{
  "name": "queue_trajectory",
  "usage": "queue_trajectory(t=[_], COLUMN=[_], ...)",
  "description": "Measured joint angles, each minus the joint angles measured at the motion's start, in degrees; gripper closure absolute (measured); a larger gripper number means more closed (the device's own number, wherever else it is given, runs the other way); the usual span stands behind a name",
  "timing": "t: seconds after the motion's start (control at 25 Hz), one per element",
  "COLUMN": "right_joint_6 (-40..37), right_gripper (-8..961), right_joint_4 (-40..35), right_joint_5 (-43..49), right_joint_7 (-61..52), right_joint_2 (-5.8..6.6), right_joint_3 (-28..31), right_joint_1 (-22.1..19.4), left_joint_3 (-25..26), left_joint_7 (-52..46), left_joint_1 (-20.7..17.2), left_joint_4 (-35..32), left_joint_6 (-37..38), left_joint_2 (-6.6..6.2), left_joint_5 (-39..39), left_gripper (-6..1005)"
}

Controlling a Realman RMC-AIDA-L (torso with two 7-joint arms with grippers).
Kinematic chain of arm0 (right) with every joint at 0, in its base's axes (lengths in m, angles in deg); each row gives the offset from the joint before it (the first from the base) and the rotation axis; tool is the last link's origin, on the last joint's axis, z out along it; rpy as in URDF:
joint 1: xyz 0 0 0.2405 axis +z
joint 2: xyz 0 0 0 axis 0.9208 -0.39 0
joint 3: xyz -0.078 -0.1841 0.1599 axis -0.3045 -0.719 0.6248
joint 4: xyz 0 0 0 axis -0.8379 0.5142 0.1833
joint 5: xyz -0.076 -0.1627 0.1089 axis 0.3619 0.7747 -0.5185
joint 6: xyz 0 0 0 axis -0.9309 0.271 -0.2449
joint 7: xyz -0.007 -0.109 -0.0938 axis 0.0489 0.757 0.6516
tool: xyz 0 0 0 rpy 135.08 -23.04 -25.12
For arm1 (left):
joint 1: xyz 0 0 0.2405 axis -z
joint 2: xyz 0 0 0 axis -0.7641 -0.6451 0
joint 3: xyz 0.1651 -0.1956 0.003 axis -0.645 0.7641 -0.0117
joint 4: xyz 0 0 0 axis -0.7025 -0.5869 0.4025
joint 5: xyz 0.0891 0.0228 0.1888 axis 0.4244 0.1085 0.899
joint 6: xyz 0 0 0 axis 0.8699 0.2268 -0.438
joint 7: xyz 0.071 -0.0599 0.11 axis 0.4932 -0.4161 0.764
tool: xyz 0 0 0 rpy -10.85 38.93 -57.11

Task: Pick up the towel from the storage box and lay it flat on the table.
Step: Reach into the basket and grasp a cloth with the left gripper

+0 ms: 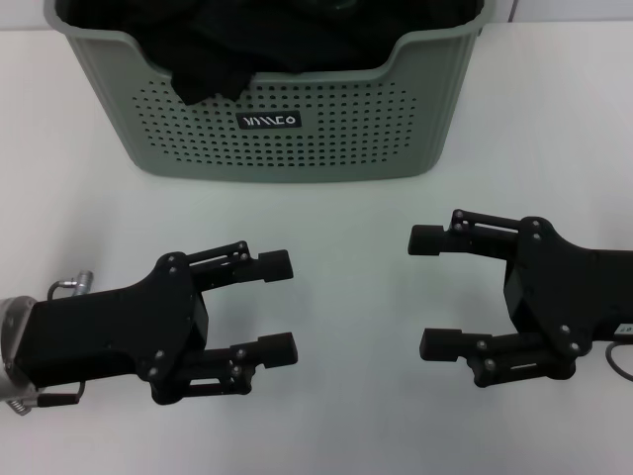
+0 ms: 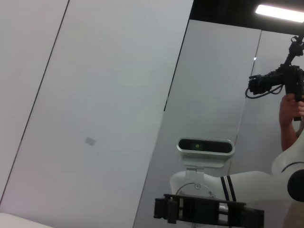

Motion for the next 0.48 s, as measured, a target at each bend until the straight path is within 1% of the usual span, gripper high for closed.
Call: queue_trajectory(t=[0.48], right_joint_6=[-0.1], right_gripper=[98], right_joint_4=[0.9], right_joint_5=[-0.2], right_joint_7=[0.5], right_joint_2=[0.00], right_joint_3=[0.2], right_joint_1=[0.5], left_joint_3=[0.4], left_joint_7=[0.6], left_joint_1=[0.3], left_joint_4=[0.0], left_joint_6=[0.0], left_joint_2=[0.13], left_joint_5=[-0.1], left_gripper=[242])
